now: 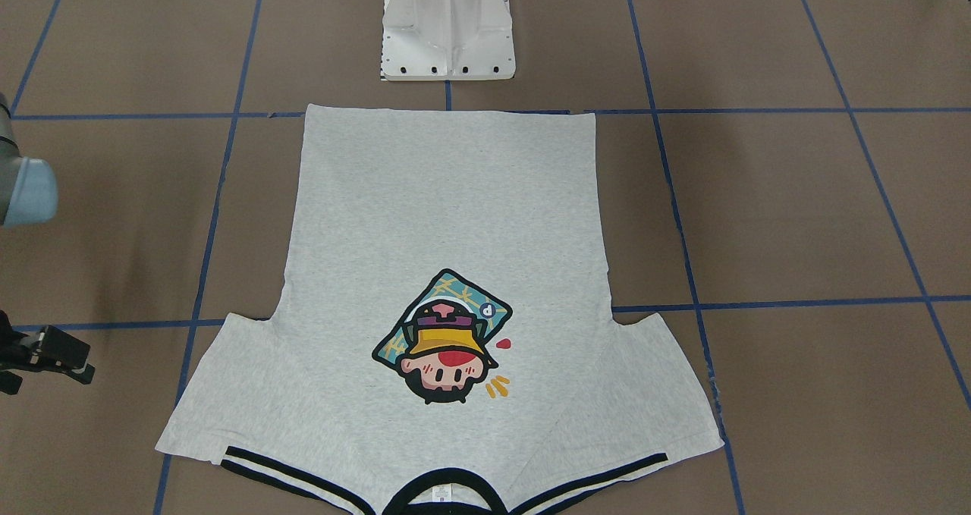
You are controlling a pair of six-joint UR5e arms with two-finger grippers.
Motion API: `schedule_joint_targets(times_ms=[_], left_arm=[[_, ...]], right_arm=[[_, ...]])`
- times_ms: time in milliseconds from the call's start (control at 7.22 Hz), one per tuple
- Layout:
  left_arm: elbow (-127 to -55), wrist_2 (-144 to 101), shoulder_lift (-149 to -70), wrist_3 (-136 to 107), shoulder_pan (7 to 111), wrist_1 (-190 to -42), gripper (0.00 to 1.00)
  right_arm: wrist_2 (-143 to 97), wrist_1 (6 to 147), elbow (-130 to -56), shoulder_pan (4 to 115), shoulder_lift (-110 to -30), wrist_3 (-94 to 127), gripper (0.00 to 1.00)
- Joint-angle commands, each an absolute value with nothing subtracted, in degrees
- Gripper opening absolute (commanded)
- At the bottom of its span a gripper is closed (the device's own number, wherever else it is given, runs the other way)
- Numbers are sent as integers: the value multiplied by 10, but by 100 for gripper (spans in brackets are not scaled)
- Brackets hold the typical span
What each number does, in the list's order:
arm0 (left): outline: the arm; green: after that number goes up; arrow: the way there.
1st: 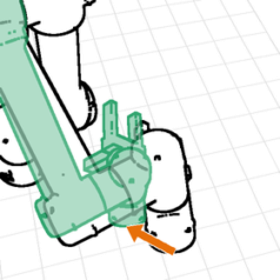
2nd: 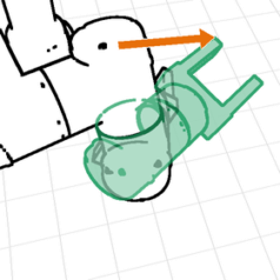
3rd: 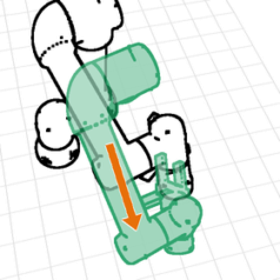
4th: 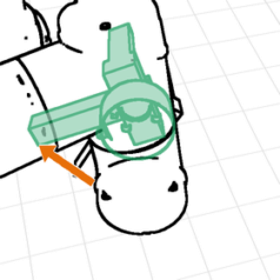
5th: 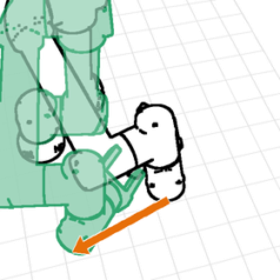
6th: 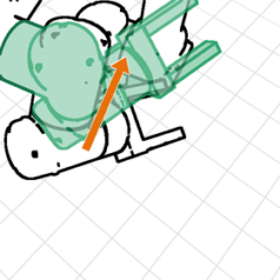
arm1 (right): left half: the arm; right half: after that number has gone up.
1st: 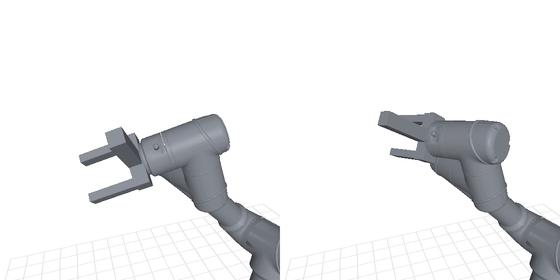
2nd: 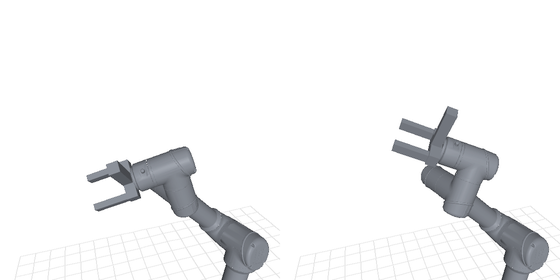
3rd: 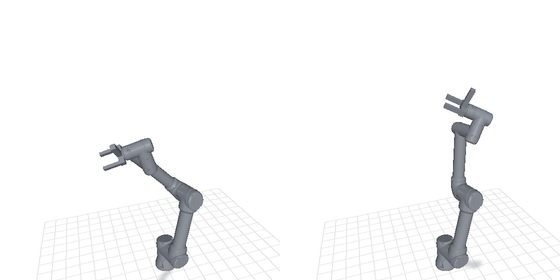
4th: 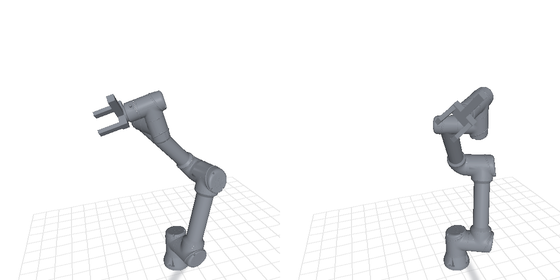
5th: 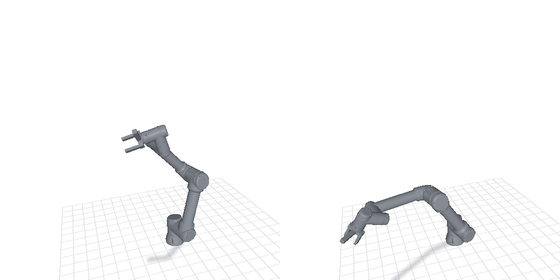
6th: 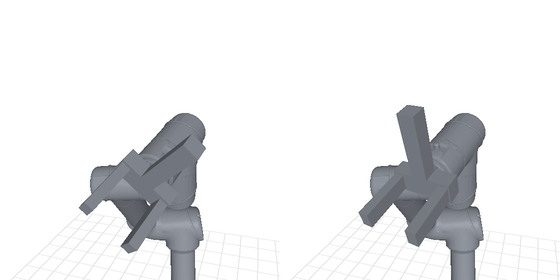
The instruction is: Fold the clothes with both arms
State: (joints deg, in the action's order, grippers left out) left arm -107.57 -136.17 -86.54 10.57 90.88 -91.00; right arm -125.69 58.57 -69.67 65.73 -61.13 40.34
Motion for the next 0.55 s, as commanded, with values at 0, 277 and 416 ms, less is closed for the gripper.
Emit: schedule_joint_targets(times_ms=[0, 277, 416], left_arm=[[-1080, -1361, -866, 106, 909, -911, 100], [-1085, -1361, -866, 106, 909, -915, 100], [-1087, -1361, -866, 107, 909, -915, 100]], right_arm=[[-1199, 473, -602, 620, -556, 514, 99], [-1124, 430, -557, 586, -537, 541, 96], [-1108, 428, -544, 576, -531, 541, 94]])
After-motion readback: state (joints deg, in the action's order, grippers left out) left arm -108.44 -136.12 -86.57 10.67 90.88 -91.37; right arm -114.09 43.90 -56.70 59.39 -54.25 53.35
